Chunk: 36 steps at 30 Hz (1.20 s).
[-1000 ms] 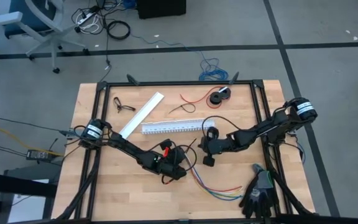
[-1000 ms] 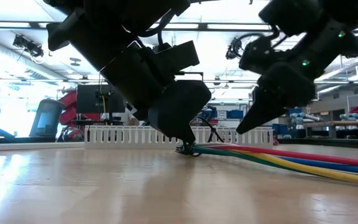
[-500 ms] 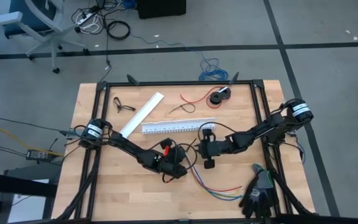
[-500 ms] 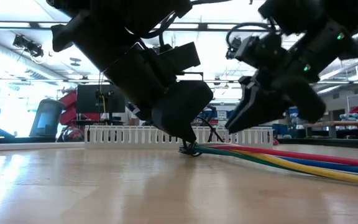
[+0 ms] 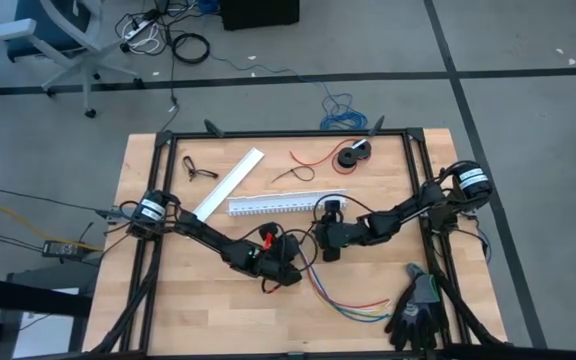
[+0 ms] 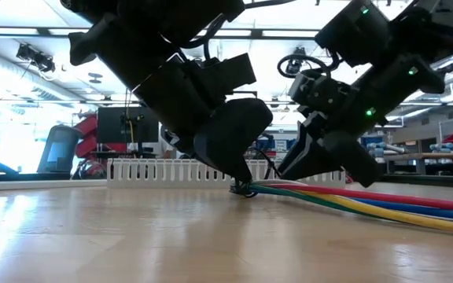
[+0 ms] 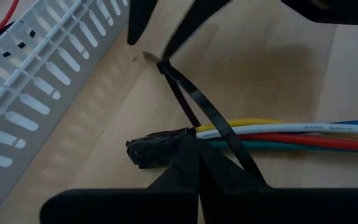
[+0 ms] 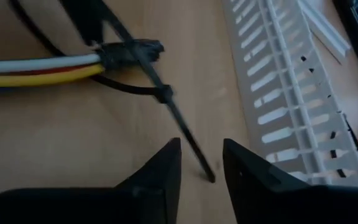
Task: Ziptie cables
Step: Wrap the cables together using the left black zip tie
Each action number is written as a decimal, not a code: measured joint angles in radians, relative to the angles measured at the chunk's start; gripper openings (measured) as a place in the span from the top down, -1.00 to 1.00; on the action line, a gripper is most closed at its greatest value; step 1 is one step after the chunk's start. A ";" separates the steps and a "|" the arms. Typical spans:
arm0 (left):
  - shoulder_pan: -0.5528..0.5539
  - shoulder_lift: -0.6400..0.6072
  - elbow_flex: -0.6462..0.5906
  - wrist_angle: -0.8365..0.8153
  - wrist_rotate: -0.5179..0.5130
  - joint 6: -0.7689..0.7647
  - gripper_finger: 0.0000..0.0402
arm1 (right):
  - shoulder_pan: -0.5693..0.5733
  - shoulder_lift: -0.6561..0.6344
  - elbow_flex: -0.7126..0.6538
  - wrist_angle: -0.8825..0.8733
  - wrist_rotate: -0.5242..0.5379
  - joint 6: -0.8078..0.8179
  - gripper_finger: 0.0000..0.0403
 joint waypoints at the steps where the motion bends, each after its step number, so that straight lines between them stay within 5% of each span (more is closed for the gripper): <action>1: 0.000 0.000 0.000 0.000 0.000 0.000 1.00 | -0.006 0.000 0.000 -0.004 -0.014 -0.005 0.53; 9: 0.000 0.000 0.000 0.011 0.034 0.000 1.00 | -0.049 0.000 0.000 -0.009 -0.157 -0.010 0.97; 25: -0.024 -0.014 0.000 -0.141 0.014 -0.104 0.85 | 0.004 0.000 0.000 -0.015 -0.026 -0.021 1.00; 36: -0.055 -0.062 -0.001 -0.259 -0.101 -0.107 0.85 | 0.048 -0.003 0.000 -0.017 0.042 -0.020 1.00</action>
